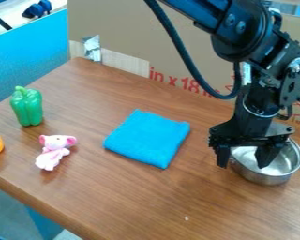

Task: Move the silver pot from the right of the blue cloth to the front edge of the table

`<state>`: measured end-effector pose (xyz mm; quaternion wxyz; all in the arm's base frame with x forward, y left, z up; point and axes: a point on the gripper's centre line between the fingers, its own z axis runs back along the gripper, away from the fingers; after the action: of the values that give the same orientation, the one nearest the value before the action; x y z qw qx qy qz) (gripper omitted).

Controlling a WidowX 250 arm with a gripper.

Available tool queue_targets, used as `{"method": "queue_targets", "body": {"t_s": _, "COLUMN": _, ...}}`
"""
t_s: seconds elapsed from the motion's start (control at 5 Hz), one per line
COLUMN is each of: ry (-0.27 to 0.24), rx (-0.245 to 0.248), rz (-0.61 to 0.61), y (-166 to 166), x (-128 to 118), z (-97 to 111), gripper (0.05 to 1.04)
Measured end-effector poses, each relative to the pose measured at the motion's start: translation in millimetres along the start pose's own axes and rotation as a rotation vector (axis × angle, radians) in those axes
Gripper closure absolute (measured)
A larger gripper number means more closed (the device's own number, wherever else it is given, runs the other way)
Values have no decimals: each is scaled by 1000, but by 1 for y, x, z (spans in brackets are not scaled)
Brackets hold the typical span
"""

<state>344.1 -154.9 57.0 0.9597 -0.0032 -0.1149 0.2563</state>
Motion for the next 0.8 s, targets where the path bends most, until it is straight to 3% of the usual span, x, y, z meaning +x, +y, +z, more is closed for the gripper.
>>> {"method": "queue_targets", "body": {"t_s": 0.2, "ry": 7, "rx": -24, "rz": 46, "y": -3, "x": -3, "z": -4, "gripper": 78}}
{"method": "queue_targets", "body": {"t_s": 0.4, "ry": 29, "rx": -12, "rz": 72, "y": -4, "x": -10, "z": -14, "gripper": 149}}
{"method": "queue_targets", "body": {"t_s": 0.8, "ry": 45, "rx": 9, "rz": 129, "y": -4, "x": -16, "z": -17, "gripper": 704}}
